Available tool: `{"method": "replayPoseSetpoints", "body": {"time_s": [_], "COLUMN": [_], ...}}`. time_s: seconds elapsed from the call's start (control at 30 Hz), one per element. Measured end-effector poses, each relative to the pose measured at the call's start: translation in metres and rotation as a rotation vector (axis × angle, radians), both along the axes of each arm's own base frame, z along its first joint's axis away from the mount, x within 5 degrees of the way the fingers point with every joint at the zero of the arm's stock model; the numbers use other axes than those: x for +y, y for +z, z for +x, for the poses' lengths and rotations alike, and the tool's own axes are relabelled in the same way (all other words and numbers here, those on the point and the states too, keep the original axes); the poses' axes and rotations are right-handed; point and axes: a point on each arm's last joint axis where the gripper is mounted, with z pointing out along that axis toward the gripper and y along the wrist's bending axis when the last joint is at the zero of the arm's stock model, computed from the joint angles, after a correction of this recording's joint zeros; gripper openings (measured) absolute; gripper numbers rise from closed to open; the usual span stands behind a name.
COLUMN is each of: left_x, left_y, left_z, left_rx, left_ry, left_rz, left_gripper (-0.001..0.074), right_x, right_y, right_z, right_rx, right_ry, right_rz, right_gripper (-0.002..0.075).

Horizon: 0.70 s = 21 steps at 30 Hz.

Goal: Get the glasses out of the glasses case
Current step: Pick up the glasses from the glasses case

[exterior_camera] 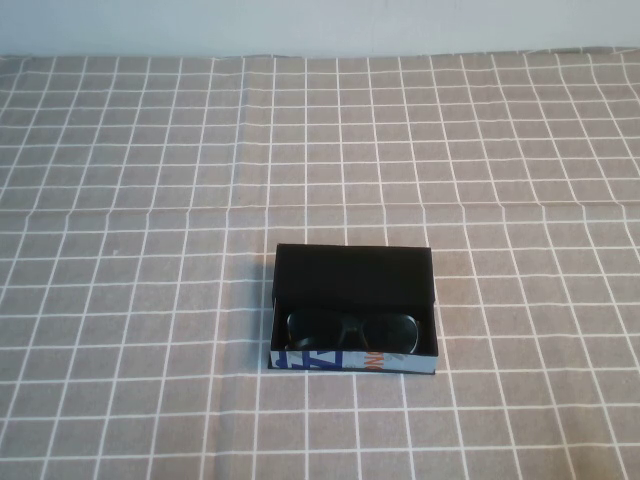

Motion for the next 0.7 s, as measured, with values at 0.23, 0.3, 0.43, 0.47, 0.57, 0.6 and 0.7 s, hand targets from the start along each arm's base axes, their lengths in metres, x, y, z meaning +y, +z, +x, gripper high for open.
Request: {"method": "replayPoseSetpoints", "body": {"time_s": [0.23,0.3,0.43,0.47,0.57,0.6,0.7], "left_x": [0.000,0.000,0.000,0.000,0.000,0.000,0.000], "left_y": [0.000,0.000,0.000,0.000,0.000,0.000,0.000], "left_z": [0.000,0.000,0.000,0.000,0.000,0.000,0.000], "left_rx": [0.000,0.000,0.000,0.000,0.000,0.000,0.000], "left_ry": [0.000,0.000,0.000,0.000,0.000,0.000,0.000], "left_rz": [0.000,0.000,0.000,0.000,0.000,0.000,0.000], "left_gripper": [-0.0004,-0.0004,-0.0004,-0.0004,-0.0004,-0.0004,-0.0004], "right_x": [0.004,0.004,0.000,-0.001,-0.002,-0.002,-0.001], "right_y": [0.014,0.019,0.024,0.025,0.025,0.025,0.025], "right_z": [0.002,0.002,0.003,0.003,0.003,0.003,0.003], "right_rx": [-0.088,-0.096,-0.127,-0.131,-0.136,-0.136,-0.127], "right_ry": [-0.031,-0.052,-0.101,-0.106,-0.111,-0.111,-0.104], "right_rz": [0.447,0.679,0.899,0.908,0.915,0.915,0.914], "right_gripper": [-0.0020,-0.0020,-0.0020,-0.0020,-0.0020,-0.0020,-0.0020]}}
